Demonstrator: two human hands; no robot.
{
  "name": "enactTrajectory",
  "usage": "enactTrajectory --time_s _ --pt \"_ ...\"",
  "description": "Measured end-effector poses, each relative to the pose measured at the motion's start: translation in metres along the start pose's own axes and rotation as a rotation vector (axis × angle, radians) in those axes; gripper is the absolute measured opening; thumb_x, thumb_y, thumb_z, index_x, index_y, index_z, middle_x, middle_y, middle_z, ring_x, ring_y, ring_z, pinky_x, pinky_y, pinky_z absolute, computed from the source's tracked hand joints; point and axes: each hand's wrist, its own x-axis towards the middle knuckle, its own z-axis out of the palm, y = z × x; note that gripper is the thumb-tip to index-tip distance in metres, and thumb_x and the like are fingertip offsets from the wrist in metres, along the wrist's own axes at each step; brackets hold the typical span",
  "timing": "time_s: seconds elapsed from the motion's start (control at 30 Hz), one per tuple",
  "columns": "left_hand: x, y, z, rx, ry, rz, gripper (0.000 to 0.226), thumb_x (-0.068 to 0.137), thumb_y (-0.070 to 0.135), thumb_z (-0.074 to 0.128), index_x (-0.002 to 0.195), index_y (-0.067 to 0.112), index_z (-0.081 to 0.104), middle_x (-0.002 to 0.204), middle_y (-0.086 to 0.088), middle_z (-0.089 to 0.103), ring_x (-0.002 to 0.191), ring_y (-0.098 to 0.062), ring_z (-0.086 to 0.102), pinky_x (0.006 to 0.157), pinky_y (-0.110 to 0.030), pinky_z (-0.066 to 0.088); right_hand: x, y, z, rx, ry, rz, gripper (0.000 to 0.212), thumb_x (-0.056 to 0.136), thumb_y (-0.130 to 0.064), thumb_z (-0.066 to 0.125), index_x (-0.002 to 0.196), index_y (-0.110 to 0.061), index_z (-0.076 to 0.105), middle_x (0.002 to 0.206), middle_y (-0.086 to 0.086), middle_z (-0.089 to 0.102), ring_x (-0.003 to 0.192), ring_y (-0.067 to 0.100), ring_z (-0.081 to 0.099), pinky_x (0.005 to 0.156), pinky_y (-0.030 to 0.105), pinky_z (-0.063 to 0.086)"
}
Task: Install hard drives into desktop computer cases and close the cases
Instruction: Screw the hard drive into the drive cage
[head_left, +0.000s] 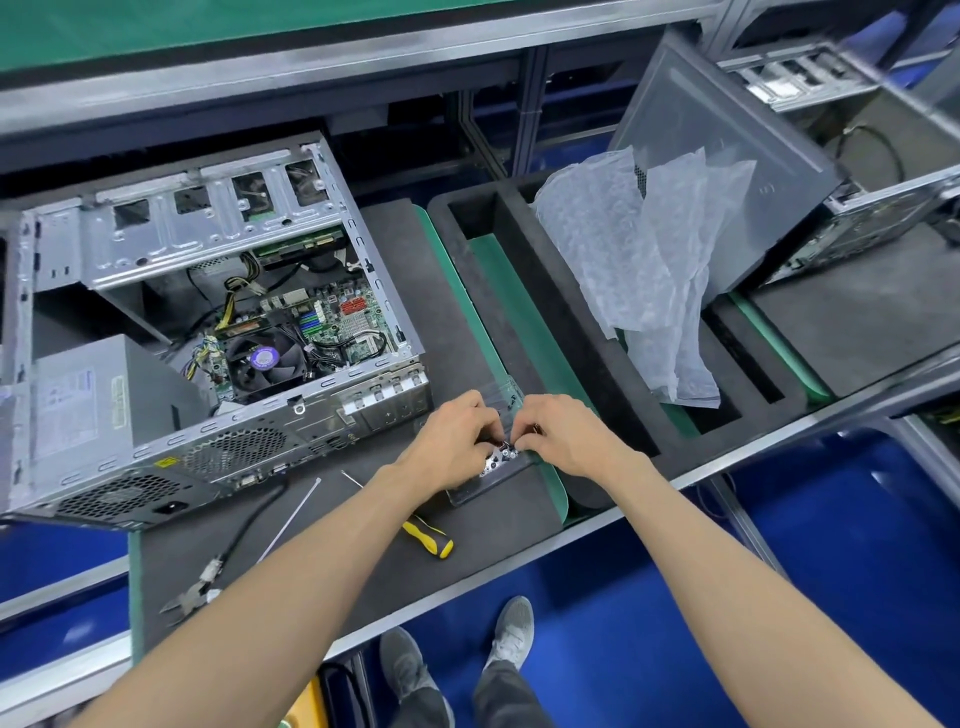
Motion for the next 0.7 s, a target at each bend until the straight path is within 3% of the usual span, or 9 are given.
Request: enactTrajectory --time_s 0.1,0.3,0.5,0.7 --pt "-0.0008 0.0016 0.0017 -0.011 0.011 0.012 0.012 0.083 0.017 0.071 0.093 0.024 0.073 0.093 0.008 0.05 0.083 -0.012 0.052 0.076 -0.027 0.043 0.0005 -0.0013 0.0028 -0.043 -0.015 -0.017 0.011 0.096 -0.016 0.057 0.093 -0.019 0.067 0.097 -0.009 0.053 0.101 0.018 0.054 0.089 0.034 0.044" --pt "0.0028 0.0082 0.0038 0.053 0.012 0.019 0.004 0.088 0.029 0.069 0.089 0.028 0.073 0.094 0.005 0.053 0.088 -0.015 0.05 0.071 -0.033 0.04 -0.0013 -0.0009 0.0047 0.016 -0.002 0.027 0.009 0.099 -0.011 0.052 0.095 -0.014 0.06 0.105 0.002 0.06 0.1 0.023 0.055 0.087 0.034 0.044" --pt "0.0042 0.0084 0.0024 0.153 -0.032 0.066 0.007 0.091 0.021 0.061 0.09 0.02 0.068 0.09 0.006 0.044 0.092 -0.022 0.053 0.075 -0.039 0.047 -0.004 -0.0006 -0.0029 0.102 0.035 0.101 0.009 0.099 -0.013 0.053 0.095 -0.018 0.059 0.093 0.003 0.064 0.087 0.021 0.059 0.079 0.039 0.052" --pt "0.0057 0.0076 0.0039 0.06 0.012 0.08 0.012 0.089 0.021 0.063 0.096 0.025 0.073 0.093 0.003 0.053 0.089 -0.02 0.056 0.076 -0.037 0.047 -0.0045 -0.0014 -0.0024 0.171 0.089 0.076 0.018 0.092 -0.005 0.058 0.089 -0.018 0.07 0.077 -0.005 0.06 0.073 0.013 0.052 0.07 0.027 0.041"
